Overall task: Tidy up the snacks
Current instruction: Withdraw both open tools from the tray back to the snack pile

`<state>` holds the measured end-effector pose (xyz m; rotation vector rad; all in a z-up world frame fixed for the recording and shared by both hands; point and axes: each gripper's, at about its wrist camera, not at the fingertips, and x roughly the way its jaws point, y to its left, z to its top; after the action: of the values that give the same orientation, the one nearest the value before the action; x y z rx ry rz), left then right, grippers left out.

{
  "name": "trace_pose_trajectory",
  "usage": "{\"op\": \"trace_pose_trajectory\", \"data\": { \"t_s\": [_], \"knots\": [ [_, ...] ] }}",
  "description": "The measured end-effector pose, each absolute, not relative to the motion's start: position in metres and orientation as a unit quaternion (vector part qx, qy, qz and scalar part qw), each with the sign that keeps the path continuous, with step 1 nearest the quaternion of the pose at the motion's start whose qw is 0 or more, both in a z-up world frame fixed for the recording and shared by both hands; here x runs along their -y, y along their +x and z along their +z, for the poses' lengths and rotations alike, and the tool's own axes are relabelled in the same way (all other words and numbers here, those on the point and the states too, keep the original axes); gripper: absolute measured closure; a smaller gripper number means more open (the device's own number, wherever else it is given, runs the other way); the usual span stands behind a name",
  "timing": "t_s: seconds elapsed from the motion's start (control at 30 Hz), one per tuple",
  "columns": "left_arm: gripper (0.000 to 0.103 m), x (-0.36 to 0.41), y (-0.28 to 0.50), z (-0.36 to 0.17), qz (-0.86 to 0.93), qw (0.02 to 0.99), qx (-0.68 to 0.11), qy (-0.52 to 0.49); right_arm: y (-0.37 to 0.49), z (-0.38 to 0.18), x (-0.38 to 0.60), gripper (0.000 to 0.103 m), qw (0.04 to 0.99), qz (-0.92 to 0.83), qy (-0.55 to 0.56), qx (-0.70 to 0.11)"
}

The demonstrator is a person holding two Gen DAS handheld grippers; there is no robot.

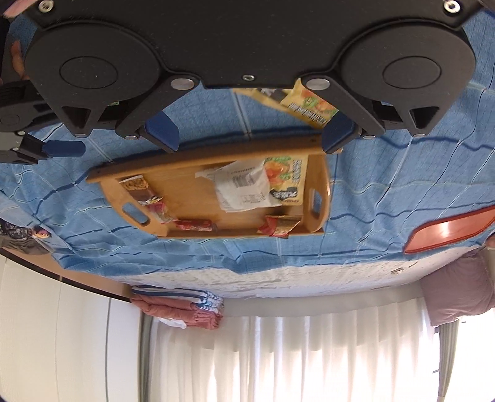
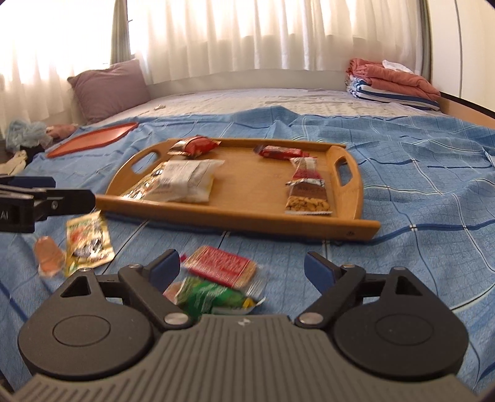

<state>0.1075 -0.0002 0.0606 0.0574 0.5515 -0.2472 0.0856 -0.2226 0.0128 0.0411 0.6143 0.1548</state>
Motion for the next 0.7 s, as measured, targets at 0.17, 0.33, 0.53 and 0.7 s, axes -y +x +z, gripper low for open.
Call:
{"op": "trace_pose_trajectory", "data": {
  "t_s": [0.17,0.33,0.53,0.7],
  "knots": [
    [0.005,-0.013,0.096,0.052,-0.079,0.959,-0.273,-0.001,0.075,0.005,0.214,0.011,0.950,0.078,0.016,-0.303],
    [0.004,-0.021,0.088,0.038,-0.047,0.956,-0.285,-0.058,0.074,-0.005,0.214,0.011,0.945,0.071,0.056,-0.313],
    [0.004,-0.020,0.092,0.022,-0.002,0.951,-0.302,-0.063,0.073,-0.014,0.210,0.010,0.947,0.059,0.062,-0.310],
    [0.004,-0.031,0.101,0.014,0.035,0.942,-0.316,-0.103,0.072,-0.017,0.211,0.008,0.949,0.047,0.067,-0.306]
  ]
}}
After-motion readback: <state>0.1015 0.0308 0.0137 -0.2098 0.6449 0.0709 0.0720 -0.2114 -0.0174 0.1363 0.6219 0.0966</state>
